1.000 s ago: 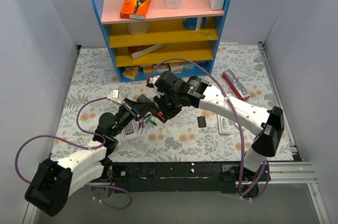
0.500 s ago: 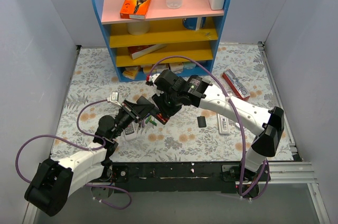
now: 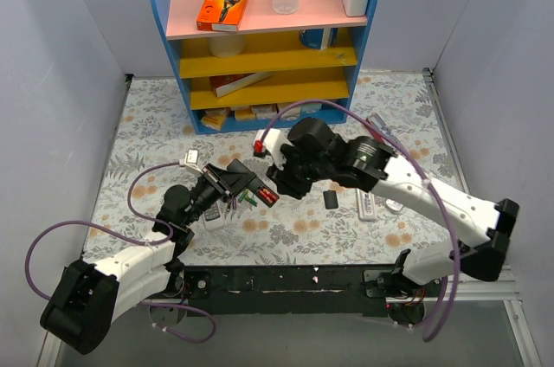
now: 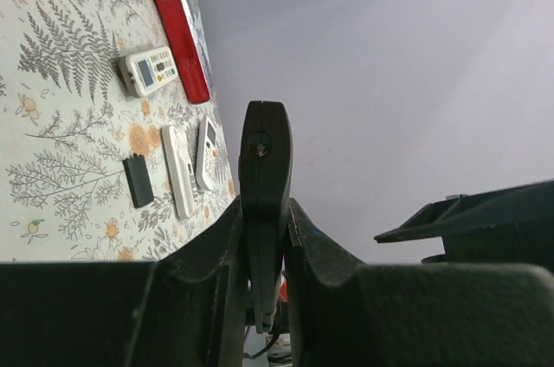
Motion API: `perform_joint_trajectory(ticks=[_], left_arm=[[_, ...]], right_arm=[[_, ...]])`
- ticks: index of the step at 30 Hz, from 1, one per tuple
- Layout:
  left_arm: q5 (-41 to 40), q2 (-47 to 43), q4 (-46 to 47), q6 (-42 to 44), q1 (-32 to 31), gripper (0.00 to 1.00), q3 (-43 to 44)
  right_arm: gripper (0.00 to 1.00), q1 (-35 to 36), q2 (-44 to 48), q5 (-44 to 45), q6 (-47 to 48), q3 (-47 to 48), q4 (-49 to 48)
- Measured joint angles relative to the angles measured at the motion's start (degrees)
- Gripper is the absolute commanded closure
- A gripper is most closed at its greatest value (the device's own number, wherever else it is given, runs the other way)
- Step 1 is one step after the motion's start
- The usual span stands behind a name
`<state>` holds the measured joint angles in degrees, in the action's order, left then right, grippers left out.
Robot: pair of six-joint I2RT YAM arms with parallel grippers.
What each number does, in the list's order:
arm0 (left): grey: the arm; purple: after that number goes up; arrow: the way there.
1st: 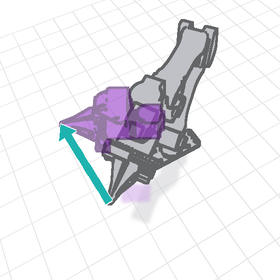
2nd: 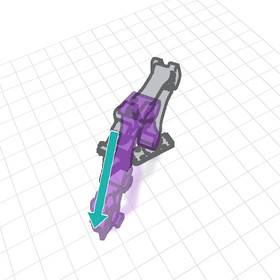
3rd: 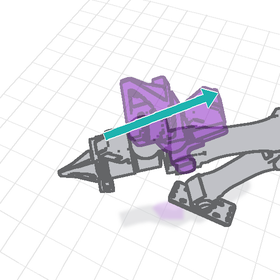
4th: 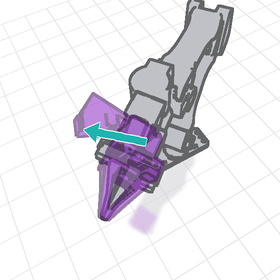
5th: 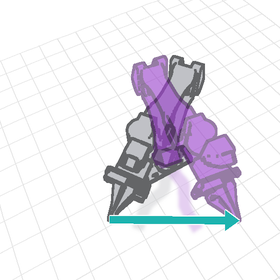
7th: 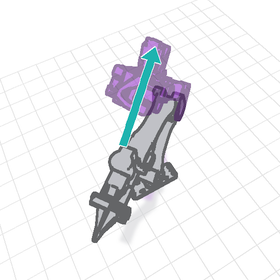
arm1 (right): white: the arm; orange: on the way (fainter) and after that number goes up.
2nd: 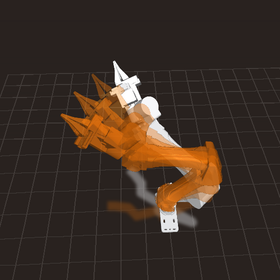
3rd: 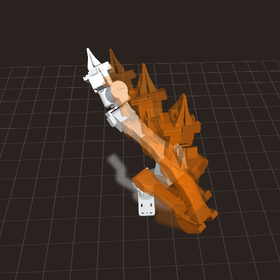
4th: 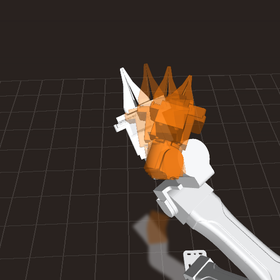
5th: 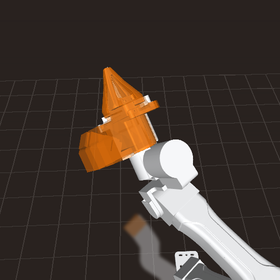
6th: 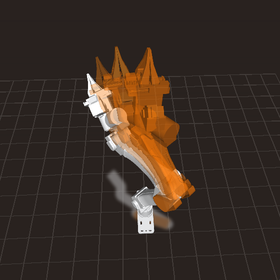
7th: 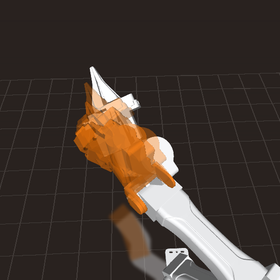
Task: Load the batteries into the remote control
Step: Load the battery into the remote control.
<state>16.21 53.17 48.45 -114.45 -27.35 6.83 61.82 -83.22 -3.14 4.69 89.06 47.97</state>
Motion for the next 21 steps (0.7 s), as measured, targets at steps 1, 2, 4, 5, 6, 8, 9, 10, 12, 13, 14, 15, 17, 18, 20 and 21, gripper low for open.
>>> perform_joint_trajectory(ticks=[1, 2, 4, 5, 6, 8, 9, 10, 12, 13, 14, 15, 17, 18, 20, 21], left_arm=[[0.55, 0.02, -0.92, -0.02, 0.0, 1.0, 0.55], [0.98, 0.02, -1.6, -0.02, 0.0, 1.0, 1.05], [2.01, 0.02, -2.84, -0.02, 0.0, 1.0, 2.34], [2.56, 0.02, -3.34, -0.02, 0.0, 1.0, 2.89], [3.02, 0.0, -3.91, -0.02, 0.0, 1.0, 3.39], [4.02, -0.02, -5.29, -0.02, 0.0, 1.0, 4.28], [4.46, -0.02, -6.05, -0.02, 0.0, 1.0, 4.7], [4.85, -0.11, -6.86, -0.02, 0.0, 1.0, 5.16], [5.53, -0.55, -8.44, -0.02, 0.0, 1.0, 5.88], [5.77, -0.9, -9.18, -0.04, 0.0, 1.0, 6.14], [5.92, -1.2, -9.7, 0.0, 0.0, 1.0, 6.34], [6.12, -1.57, -10.45, -0.02, 0.0, 1.0, 6.51], [6.58, -2.27, -12.04, -0.02, 0.0, 1.0, 6.99], [6.82, -2.4, -12.52, -0.02, 0.0, 1.0, 7.21], [7.13, -2.67, -13.79, -0.02, 0.0, 1.0, 7.78], [7.21, -2.8, -14.32, -0.02, 0.0, 1.0, 8.0]], right_arm=[[0.59, 0.04, 2.89, -0.83, 3.48, -2.45, -0.74], [0.59, 0.09, 5.68, -1.66, 6.71, -4.85, -1.9], [0.59, 0.09, 9.86, -3.1, 12.22, -8.33, -3.19], [0.59, 0.09, 11.67, -4.02, 15.04, -9.79, -3.96], [0.6, 0.09, 13.0, -5.01, 17.57, -11.06, -4.72], [0.6, 0.09, 14.4, -6.97, 22.18, -12.79, -5.79], [0.6, 0.09, 14.67, -7.91, 24.22, -13.57, -6.34], [0.6, 0.11, 14.69, -8.66, 25.83, -14.21, -6.6], [0.61, 0.13, 14.49, -9.86, 28.41, -15.3, -7.1], [0.61, 0.13, 14.45, -10.32, 29.16, -15.72, -7.43], [0.61, 0.13, 14.4, -10.78, 30.08, -16.04, -7.56], [0.62, 0.13, 14.38, -11.19, 30.86, -16.33, -7.91], [0.63, 0.13, 14.36, -11.82, 32.24, -16.79, -8.52], [0.64, 0.13, 14.27, -12.07, 32.89, -16.83, -8.7], [0.64, 0.13, 14.1, -12.44, 33.81, -16.85, -9.14], [0.64, 0.13, 13.97, -12.66, 34.32, -16.85, -9.18]])
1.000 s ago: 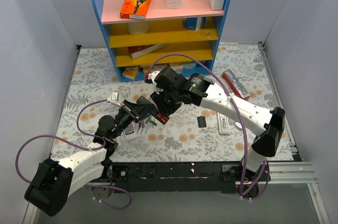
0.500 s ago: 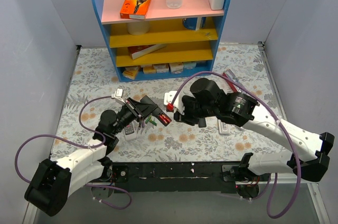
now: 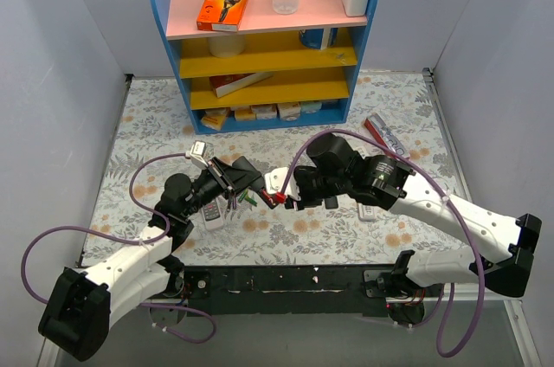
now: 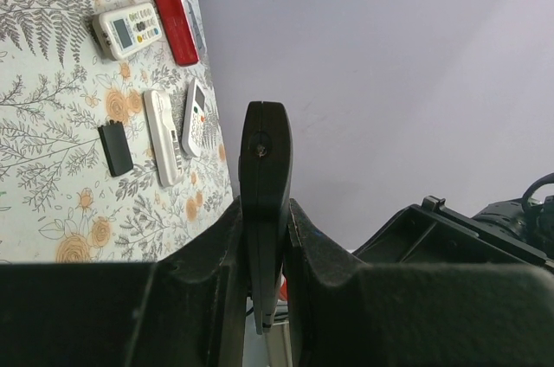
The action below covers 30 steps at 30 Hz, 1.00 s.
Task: Load the batteries into the remote control
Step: Load the battery into the remote control.
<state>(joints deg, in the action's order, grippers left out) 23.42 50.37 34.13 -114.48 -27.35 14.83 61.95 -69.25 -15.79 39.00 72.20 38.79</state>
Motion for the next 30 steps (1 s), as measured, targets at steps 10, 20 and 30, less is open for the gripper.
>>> perform_joint_trajectory(ticks=[10, 20, 30], left_arm=[[0.46, -1.22, -2.89, 0.0, 0.0, 1.0, 0.66], [1.16, -1.25, -2.95, 0.0, 0.0, 1.0, 1.09], [1.46, -1.22, -3.52, 0.07, 0.0, 1.0, 1.81]], right_arm=[[0.66, 0.0, -2.1, -2.21, 1.79, 0.0, 0.0], [0.7, 0.02, -3.13, -2.82, 1.95, -0.04, -0.07], [0.76, 0.07, -3.52, -2.45, 1.92, -1.75, -1.9]])
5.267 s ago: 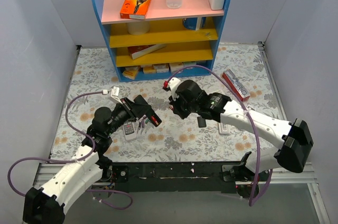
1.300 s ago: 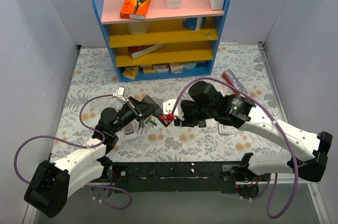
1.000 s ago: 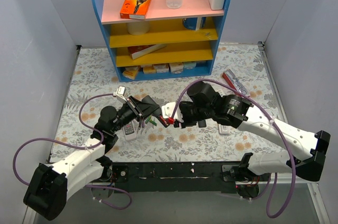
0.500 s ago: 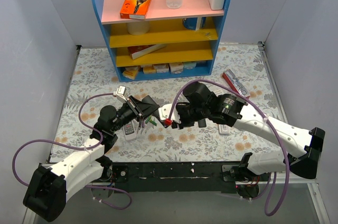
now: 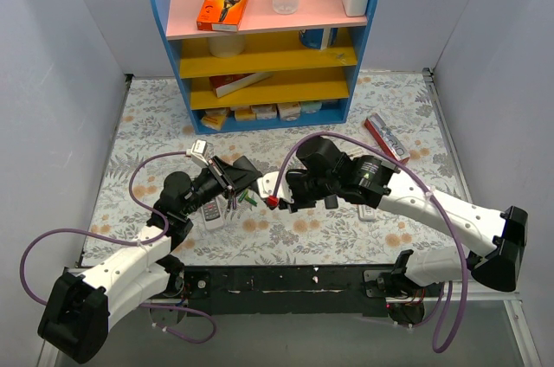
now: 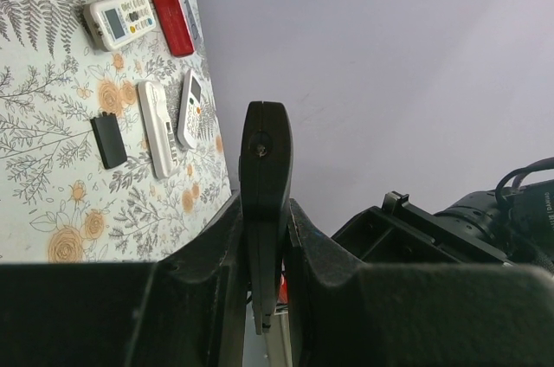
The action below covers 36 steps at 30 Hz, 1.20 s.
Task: Load the batteries into the remote control
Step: Load the battery into the remote control.
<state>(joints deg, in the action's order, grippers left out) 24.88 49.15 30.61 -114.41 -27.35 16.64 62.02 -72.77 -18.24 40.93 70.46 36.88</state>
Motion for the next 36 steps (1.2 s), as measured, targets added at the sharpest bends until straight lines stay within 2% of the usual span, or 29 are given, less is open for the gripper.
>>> perform_joint_trajectory(ticks=[5, 25, 32, 36], left_arm=[[0.0, 0.0, -0.22, -0.04, 0.0, 1.0, 0.02], [-0.35, 0.02, -3.19, 2.23, 0.39, 1.0, 0.61], [-0.92, 0.02, -5.4, 4.61, 0.66, 1.0, 1.11], [-1.81, 0.02, -6.73, 5.77, 0.92, 1.0, 1.11]], right_arm=[[0.79, 0.0, -0.24, 0.28, -0.07, -0.2, -1.01], [0.8, 0.28, -2.8, 3.72, -3.43, -0.92, -2.64], [0.91, 0.33, -5.68, 6.29, -6.8, -0.59, -2.71], [0.91, 0.33, -8.41, 7.52, -8.98, 0.92, -1.81]])
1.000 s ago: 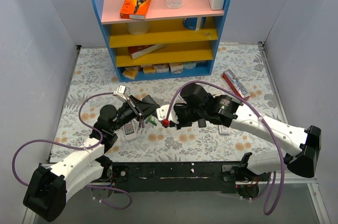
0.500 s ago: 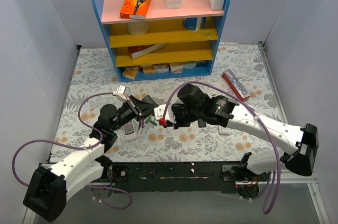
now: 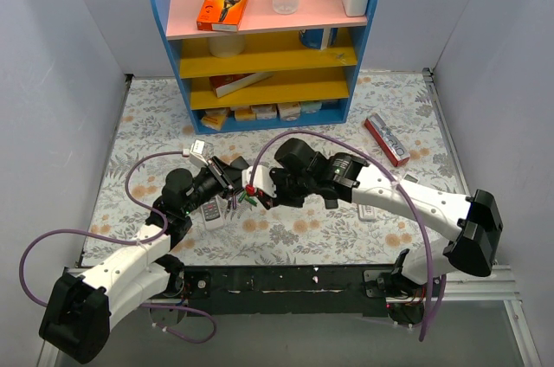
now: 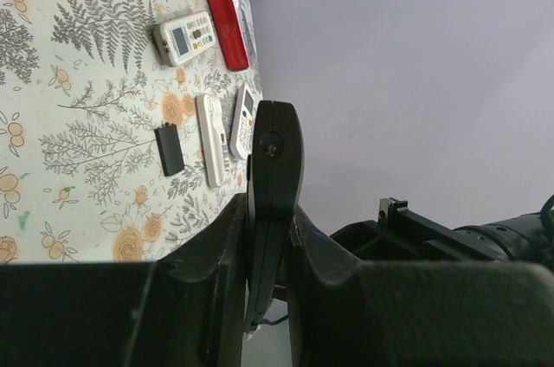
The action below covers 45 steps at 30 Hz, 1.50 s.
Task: Load the batteries into the remote control
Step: Load the battery into the remote control, then pick up the battery cover at the center of the board.
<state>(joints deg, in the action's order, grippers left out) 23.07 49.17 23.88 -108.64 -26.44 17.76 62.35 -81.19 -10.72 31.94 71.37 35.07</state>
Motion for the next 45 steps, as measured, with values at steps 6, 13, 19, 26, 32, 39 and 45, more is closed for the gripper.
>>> perform_joint_trajectory(ticks=[6, 13, 19, 26, 32, 39, 45], left_arm=[[-0.5, 0.0, -0.85, 2.21, 0.17, 1.0, 0.02], [0.44, 0.0, -4.26, 9.14, 0.2, 1.0, 1.46], [2.08, -0.46, -6.27, 14.49, 0.11, 1.0, 1.86], [-2.29, -4.74, -8.9, 17.79, -0.11, 1.0, 1.6], [-7.17, -7.08, -8.74, 16.74, -0.66, 1.0, 0.63], [-11.8, -7.28, -9.16, 16.48, -0.96, 1.0, -0.9], [-13.9, -7.28, -10.12, 16.0, -0.96, 1.0, -1.22]], right_arm=[[0.9, -0.02, -4.7, 0.17, -2.97, 4.72, 4.28], [0.87, -0.39, -12.11, -2.51, -7.06, 11.28, 10.05], [0.84, -0.57, -14.73, -5.01, -11.32, 12.68, 11.15], [0.64, -1.7, -14.91, -6.8, -16.7, 12.92, 9.77], [0.38, -3.63, -9.92, -6.43, -20.98, 9.35, 5.14], [0.11, -10.62, 1.64, -1.16, -29.05, 0.07, -0.2], [0.13, -17.0, 5.49, 9.94, -40.22, -8.61, -0.37]])
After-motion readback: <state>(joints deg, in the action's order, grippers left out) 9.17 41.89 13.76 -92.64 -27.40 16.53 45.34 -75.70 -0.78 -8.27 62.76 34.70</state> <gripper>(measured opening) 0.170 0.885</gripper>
